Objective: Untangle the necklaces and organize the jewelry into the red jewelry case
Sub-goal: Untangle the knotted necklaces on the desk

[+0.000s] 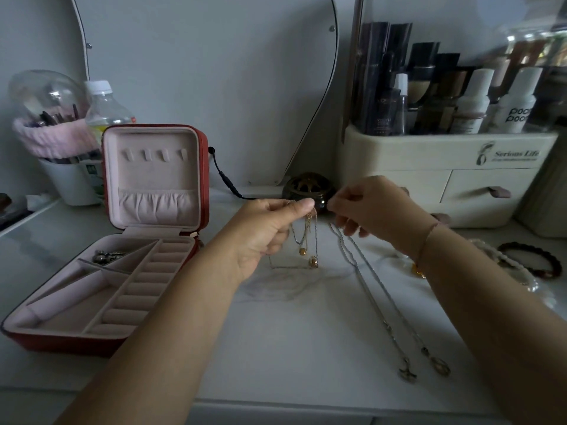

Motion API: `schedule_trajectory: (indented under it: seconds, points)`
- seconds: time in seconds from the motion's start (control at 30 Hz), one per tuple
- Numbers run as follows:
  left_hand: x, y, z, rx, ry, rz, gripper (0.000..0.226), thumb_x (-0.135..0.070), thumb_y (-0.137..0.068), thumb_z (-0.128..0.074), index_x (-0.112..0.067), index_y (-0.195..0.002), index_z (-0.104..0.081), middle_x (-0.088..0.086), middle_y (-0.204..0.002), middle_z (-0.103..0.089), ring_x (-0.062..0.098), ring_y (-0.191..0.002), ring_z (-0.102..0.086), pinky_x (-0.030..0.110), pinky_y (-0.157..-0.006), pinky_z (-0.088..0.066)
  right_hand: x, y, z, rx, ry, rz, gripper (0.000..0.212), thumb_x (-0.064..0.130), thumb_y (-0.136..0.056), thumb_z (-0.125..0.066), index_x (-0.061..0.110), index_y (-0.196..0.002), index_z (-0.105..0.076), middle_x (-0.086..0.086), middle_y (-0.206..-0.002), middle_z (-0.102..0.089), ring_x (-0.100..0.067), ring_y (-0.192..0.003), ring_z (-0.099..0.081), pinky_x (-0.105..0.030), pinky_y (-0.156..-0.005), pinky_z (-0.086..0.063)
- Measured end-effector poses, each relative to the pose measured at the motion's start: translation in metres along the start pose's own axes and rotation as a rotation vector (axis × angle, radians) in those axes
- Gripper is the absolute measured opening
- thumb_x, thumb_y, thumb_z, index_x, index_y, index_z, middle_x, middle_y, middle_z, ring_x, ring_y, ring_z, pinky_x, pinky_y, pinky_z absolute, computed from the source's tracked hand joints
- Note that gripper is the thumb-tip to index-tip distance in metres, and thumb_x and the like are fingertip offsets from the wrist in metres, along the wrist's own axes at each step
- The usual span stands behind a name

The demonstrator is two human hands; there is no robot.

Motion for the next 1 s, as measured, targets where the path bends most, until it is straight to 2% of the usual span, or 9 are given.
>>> schedule_trajectory:
  seconds: [0.17,0.37,0.43,0.5,0.6,0.7,0.8,0.9,1.0]
  points:
    - [0.002,-0.003,0.005,-0.069,0.084,0.017,0.021,-0.028,-0.087,-0.067,-0.019,-0.067,-0.065,-0.01,-0.044,-0.022,0.006,-0.037,-0.017,0.019,-0.036,-0.013,0.019,0.008,-0.009,0.088,-0.05,0.177,0.033,0.042,-0.089,-0.055,0.015,-0.071,-0.063,0.005,-0.051,-0.06,0.0,-0.041,-0.049,-0.011,-0.044,-0.041]
    - [0.005,-0.005,0.01,-0.123,0.142,0.029,0.031,-0.029,-0.085,-0.069,-0.021,-0.056,-0.062,-0.009,-0.042,-0.026,0.006,-0.036,-0.019,0.017,-0.034,-0.015,0.017,0.006,-0.022,0.079,0.017,0.22,0.03,0.045,-0.074,-0.072,0.017,-0.075,-0.063,0.005,-0.059,-0.06,0.001,-0.046,-0.051,-0.01,-0.045,-0.042]
    - [0.006,-0.006,0.01,-0.144,0.151,0.03,0.035,-0.029,-0.085,-0.069,-0.021,-0.052,-0.062,-0.009,-0.041,-0.026,0.006,-0.035,-0.019,0.017,-0.034,-0.015,0.018,0.007,-0.022,0.0,0.077,0.261,0.035,0.049,-0.071,-0.072,0.017,-0.07,-0.058,0.006,-0.055,-0.053,-0.002,-0.043,-0.045,-0.011,-0.043,-0.037]
    - [0.005,-0.005,0.01,-0.156,0.148,0.028,0.029,-0.028,-0.086,-0.068,-0.02,-0.059,-0.061,-0.01,-0.04,-0.025,0.005,-0.034,-0.019,0.017,-0.033,-0.014,0.02,0.009,-0.021,-0.11,0.115,0.32,0.039,0.052,-0.07,-0.071,0.017,-0.065,-0.053,0.008,-0.052,-0.047,-0.004,-0.042,-0.039,-0.014,-0.043,-0.035]
    - [0.006,-0.005,0.009,-0.176,0.142,0.03,0.035,-0.026,-0.086,-0.068,-0.02,-0.054,-0.055,-0.009,-0.041,-0.026,0.006,-0.034,-0.019,0.017,-0.034,-0.013,0.023,0.012,-0.023,-0.224,0.132,0.379,0.036,0.05,-0.071,-0.073,0.018,-0.066,-0.058,0.01,-0.053,-0.051,-0.005,-0.046,-0.046,-0.016,-0.047,-0.041]
    - [0.007,-0.007,0.006,-0.181,0.134,0.035,0.036,-0.025,-0.086,-0.068,-0.021,-0.054,-0.052,-0.009,-0.042,-0.025,0.007,-0.035,-0.018,0.017,-0.035,-0.012,0.024,0.013,-0.026,-0.314,0.178,0.38,0.028,0.045,-0.073,-0.072,0.018,-0.071,-0.064,0.01,-0.061,-0.059,-0.008,-0.057,-0.056,-0.031,-0.058,-0.053]
    - [0.009,-0.008,0.006,-0.197,0.149,0.034,0.036,-0.024,-0.086,-0.068,-0.022,-0.055,-0.05,-0.009,-0.041,-0.024,0.007,-0.035,-0.017,0.017,-0.035,-0.011,0.024,0.013,-0.027,-0.364,0.205,0.368,0.022,0.037,-0.077,-0.072,0.017,-0.071,-0.065,0.006,-0.064,-0.063,-0.015,-0.061,-0.059,-0.037,-0.062,-0.055]
    - [0.01,-0.008,0.007,-0.213,0.159,0.038,0.035,-0.025,-0.085,-0.068,-0.022,-0.053,-0.055,-0.01,-0.041,-0.025,0.007,-0.034,-0.017,0.016,-0.034,-0.012,0.023,0.012,-0.027,-0.339,0.194,0.343,0.017,0.032,-0.08,-0.07,0.019,-0.071,-0.064,0.008,-0.062,-0.061,-0.012,-0.061,-0.059,-0.031,-0.061,-0.054]
    - [0.009,-0.008,0.009,-0.208,0.141,0.033,0.021,-0.031,-0.085,-0.068,-0.016,-0.072,-0.065,-0.011,-0.041,-0.025,0.006,-0.034,-0.018,0.016,-0.034,-0.013,0.022,0.008,-0.026,-0.202,0.055,0.285,0.017,0.028,-0.083,-0.068,0.015,-0.073,-0.066,0.004,-0.061,-0.064,-0.003,-0.047,-0.052,-0.016,-0.047,-0.044]
Point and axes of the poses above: each hand's wrist, its own y-axis away from the middle knuckle, its own z-axis out of the back of the hand, x = y × z, the point moved 4 cm from there along -y, towards the middle knuckle
